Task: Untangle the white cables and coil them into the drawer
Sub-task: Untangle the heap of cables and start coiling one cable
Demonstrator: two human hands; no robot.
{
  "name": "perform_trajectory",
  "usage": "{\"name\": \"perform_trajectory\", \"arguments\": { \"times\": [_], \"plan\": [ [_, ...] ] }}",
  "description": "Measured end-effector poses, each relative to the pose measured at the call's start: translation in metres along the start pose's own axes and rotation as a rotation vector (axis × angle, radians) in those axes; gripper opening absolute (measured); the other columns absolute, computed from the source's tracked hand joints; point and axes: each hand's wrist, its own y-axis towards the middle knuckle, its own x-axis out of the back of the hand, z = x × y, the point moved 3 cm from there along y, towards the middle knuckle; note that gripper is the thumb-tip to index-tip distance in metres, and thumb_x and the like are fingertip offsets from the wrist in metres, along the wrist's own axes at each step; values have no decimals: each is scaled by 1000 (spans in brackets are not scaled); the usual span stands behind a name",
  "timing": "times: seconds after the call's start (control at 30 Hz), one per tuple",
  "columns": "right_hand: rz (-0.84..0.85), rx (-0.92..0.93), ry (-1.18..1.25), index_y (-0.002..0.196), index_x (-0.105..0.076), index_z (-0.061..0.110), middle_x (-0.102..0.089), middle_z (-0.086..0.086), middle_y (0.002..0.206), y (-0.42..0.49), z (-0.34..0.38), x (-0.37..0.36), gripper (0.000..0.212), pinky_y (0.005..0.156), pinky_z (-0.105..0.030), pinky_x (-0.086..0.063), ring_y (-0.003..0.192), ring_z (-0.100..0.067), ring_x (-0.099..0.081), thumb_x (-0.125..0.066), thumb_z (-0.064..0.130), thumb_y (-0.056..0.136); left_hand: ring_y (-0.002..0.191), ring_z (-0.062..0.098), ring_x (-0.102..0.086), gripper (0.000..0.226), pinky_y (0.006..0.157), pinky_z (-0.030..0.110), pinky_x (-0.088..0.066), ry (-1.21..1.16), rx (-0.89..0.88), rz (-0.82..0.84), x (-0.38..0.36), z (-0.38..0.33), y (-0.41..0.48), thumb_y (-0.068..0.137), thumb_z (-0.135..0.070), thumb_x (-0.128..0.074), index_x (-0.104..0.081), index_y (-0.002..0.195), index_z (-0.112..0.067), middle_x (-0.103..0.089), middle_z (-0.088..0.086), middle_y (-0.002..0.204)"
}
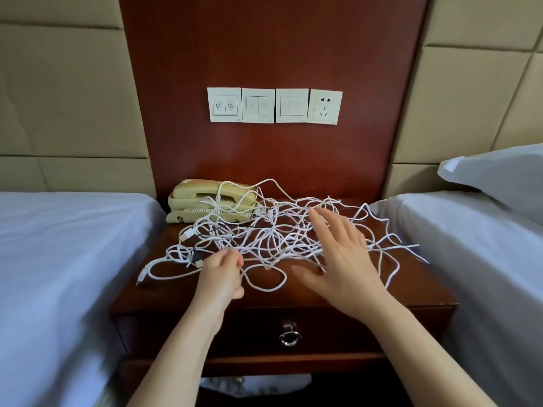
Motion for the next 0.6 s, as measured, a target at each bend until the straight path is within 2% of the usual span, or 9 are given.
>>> {"name": "perform_trajectory", "arguments": {
  "times": [0.1,0.17,0.2,0.27,0.3,0.37,0.43,0.5,0.6],
  "plan": [
    [66,105,66,139,-41,10,-50,-6,136,-2,20,-3,68,99,-32,-31,123,-25,-48,-42,52,86,36,8,-22,33,37,16,-22,126,-74,33,-7,-2,-7,100,-18,-35,-42,69,-9,-24,-7,44],
    [135,49,131,138,-43,14,-58,-3,125,-3,27,-6,54,90,-28,-42,106,-24,-59,-42,45,94,37,8,-24,35,36,17,-24,177,-118,52,-12,-5,-11,100,-18,-35,-42,67,-10,-24,-7,46],
    [187,-10,173,134,-45,18,-61,0,116,-4,28,-8,46,84,-31,-47,97,-23,-61,-42,43,96,38,8,-24,35,37,17,-23,178,-127,66,-14,-6,-13,100,-18,-35,-42,66,-10,-24,-6,47],
    [273,-96,235,108,-58,25,-64,5,85,-7,24,-14,23,72,-35,-49,79,-22,-60,-43,39,96,40,9,-22,36,38,18,-20,134,-134,109,-20,-9,-17,101,-16,-34,-41,66,-10,-24,-5,47],
    [305,-122,268,92,-59,25,-62,4,72,-7,21,-16,19,69,-34,-48,71,-20,-58,-44,38,95,40,9,-21,36,39,19,-18,106,-137,131,-22,-11,-19,101,-16,-33,-40,67,-10,-23,-5,47],
    [393,-155,390,77,-60,24,-62,3,61,-9,14,-18,23,67,-35,-51,61,-12,-58,-47,34,93,39,8,-18,36,40,19,-16,58,-149,166,-28,-17,-21,102,-18,-31,-39,68,-9,-21,-6,46],
    [499,-172,548,71,-60,27,-63,3,57,-10,12,-16,26,61,-25,-48,52,-4,-54,-49,31,95,38,7,-17,36,39,19,-16,1,-150,189,-33,-22,-23,102,-19,-31,-39,69,-9,-21,-6,46],
    [555,-175,626,68,-58,27,-59,3,55,-10,11,-13,27,56,-17,-39,48,-2,-48,-51,29,95,37,6,-17,36,38,18,-16,-99,-108,225,-40,-24,-25,102,-19,-33,-40,68,-10,-21,-7,46],
    [584,-223,658,71,-58,23,-62,4,59,-13,5,-15,22,55,-19,-41,49,-4,-50,-55,22,93,37,5,-17,36,36,16,-16,-269,-2,323,-50,-24,-26,101,-22,-36,-41,67,-11,-21,-8,45]
  ]
}}
